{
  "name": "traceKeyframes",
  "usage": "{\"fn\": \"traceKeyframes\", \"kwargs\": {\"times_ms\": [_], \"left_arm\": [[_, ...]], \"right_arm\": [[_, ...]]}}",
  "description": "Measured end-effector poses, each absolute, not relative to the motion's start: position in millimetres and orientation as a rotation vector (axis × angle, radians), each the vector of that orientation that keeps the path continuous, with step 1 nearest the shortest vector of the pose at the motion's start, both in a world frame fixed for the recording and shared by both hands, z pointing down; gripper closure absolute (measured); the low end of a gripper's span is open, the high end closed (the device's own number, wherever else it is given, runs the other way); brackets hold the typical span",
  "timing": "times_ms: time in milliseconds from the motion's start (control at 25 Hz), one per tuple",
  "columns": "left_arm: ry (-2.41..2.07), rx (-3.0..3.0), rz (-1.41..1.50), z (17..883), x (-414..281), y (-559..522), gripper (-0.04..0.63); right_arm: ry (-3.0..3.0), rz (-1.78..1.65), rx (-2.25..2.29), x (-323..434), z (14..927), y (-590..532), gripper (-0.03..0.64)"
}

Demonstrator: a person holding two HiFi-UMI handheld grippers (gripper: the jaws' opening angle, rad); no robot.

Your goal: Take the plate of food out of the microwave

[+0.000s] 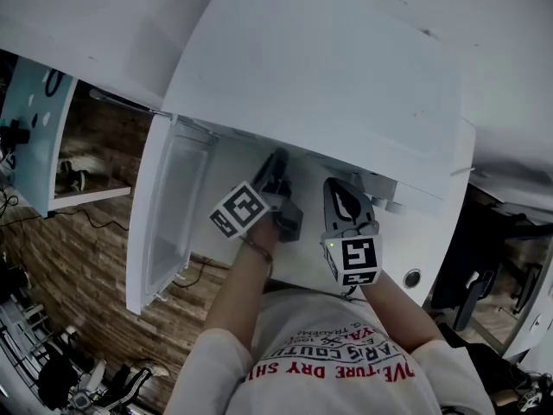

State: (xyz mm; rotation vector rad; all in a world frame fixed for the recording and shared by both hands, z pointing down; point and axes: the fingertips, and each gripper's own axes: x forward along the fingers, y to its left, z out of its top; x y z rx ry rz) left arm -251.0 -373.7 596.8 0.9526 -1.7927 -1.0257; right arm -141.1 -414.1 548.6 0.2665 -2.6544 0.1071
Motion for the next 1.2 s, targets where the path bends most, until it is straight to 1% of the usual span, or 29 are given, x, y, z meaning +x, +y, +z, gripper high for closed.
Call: {"fn": "traceKeyframes", "kwargs": {"times_ms": [440,880,1200], "left_arm": [[-1.580,0.852,-1.283,597.0,-250.9,-372.6,0.581],[-1.538,0.890,-1.328,583.4,-247.9,-357.6,0.584],[-1.539,1.007,-1.301,562.9,-233.1,-330.4,0.583]], "right_arm": [[-2.624,0.123,0.319,-133.5,552.2,-411.4,0.606],[-2.620,0.112,0.402,-121.6,542.6,-402.8,0.606],[-2.626,0.114,0.490,-110.9,530.4,-393.5,0.606]]}}
